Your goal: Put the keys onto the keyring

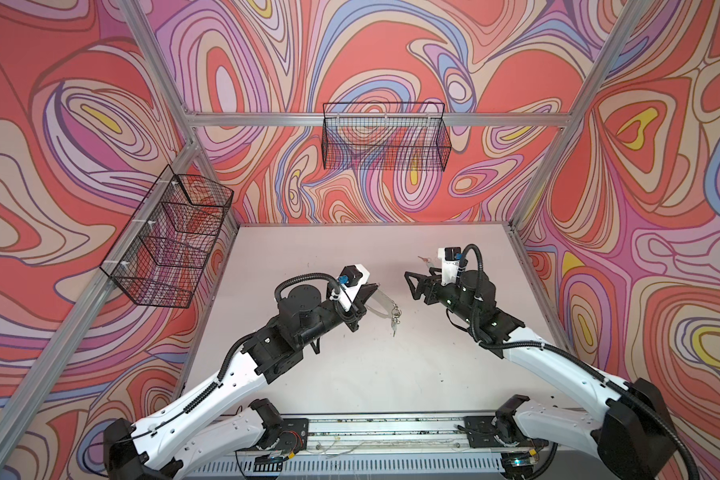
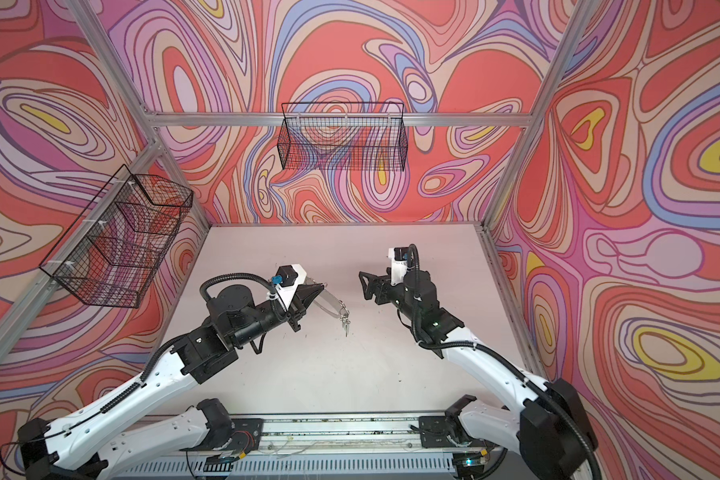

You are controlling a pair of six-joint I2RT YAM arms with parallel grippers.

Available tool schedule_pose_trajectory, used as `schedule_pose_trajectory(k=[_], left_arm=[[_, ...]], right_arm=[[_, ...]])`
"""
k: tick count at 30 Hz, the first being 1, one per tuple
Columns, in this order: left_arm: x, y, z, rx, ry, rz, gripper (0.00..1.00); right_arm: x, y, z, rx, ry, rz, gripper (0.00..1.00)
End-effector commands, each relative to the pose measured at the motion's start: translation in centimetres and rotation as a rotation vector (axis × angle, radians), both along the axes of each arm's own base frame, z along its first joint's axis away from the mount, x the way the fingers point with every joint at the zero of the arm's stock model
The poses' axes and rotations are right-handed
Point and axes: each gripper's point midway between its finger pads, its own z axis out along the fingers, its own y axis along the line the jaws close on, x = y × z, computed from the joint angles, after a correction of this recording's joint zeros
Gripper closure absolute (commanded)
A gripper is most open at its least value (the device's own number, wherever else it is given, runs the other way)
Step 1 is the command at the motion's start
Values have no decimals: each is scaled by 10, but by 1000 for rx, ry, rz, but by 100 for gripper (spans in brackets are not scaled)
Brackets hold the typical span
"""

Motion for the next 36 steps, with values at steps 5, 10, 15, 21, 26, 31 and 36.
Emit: schedule_pose_trajectory(k=[5,10,15,21,26,31,36], left_arm=[[-14,2,9,-53,-5,-44,100],[-16,4,7,-66,2,-42,100],[-16,4,7,-67,2,-45,100],[-14,1,4,-63,9,-46,100],[-13,0,3,-62,7,-46,100],[-13,2,2,-53,5,-37,100],[-12,2,2,-49,4,-36,100]], right_arm=[[70,-39,-70,-149,194,-215,24],[117,-66,-110,-144,317,-287,57],[153,-89,-148,-115,425,-303,64],[183,-104,-179,-86,532,-283,68],[200,-101,-198,-53,581,-236,78],[211,-96,-206,-37,599,-215,77],[213,-90,-216,-18,623,-188,80]])
